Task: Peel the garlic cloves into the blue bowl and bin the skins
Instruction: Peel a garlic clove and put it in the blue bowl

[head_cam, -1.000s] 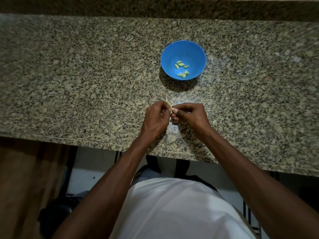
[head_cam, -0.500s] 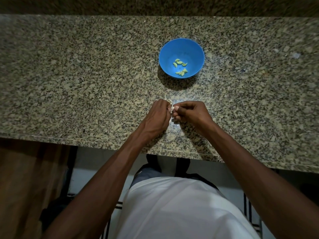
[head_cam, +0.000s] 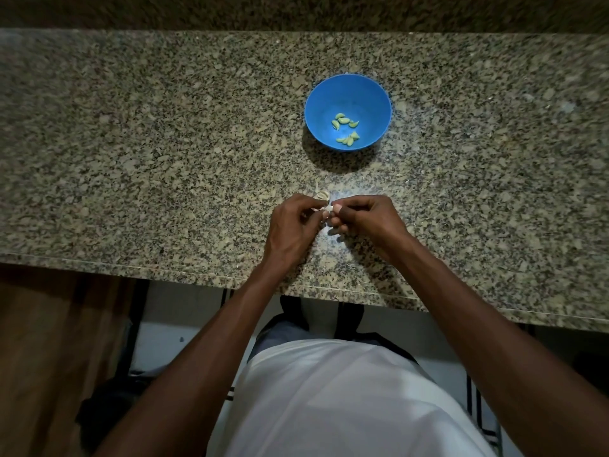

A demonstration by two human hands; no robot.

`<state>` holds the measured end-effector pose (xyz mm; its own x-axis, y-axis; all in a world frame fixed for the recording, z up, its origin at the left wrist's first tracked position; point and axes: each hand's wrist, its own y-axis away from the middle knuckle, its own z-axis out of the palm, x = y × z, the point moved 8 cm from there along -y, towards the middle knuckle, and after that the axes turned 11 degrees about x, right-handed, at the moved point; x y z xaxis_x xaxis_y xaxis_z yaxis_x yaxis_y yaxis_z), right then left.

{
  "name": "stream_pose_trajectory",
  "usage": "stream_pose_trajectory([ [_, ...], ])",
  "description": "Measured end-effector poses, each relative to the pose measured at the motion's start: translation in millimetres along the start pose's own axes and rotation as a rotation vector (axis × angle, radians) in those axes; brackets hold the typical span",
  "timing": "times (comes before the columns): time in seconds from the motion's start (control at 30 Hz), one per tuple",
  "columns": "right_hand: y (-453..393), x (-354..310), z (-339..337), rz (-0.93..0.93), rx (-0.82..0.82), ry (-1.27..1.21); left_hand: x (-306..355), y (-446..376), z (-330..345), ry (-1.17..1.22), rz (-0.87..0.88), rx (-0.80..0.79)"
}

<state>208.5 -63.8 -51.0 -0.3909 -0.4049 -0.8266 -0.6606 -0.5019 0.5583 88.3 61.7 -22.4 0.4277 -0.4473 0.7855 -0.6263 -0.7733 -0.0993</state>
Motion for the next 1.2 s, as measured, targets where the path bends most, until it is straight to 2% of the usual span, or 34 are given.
stream_pose_trajectory([
  [0.13,2,-2,2,-0.022,0.009,0.019,5,0,-6,0.003,-0.003,0.036],
  [0.47,3,-2,5,0.008,0.033,-0.049,12,3,-2,-0.078,0.131,0.070],
  [0.67,2,3,3,0.031,0.040,-0.076,16,6,8,-0.125,0.199,0.005],
  [1.03,1,14,2,0.086,0.007,-0.121,6,9,23,-0.114,0.116,-0.162],
  [1.2,-1,14,4,0.085,-0.018,-0.119,9,8,26,-0.175,0.176,-0.183],
])
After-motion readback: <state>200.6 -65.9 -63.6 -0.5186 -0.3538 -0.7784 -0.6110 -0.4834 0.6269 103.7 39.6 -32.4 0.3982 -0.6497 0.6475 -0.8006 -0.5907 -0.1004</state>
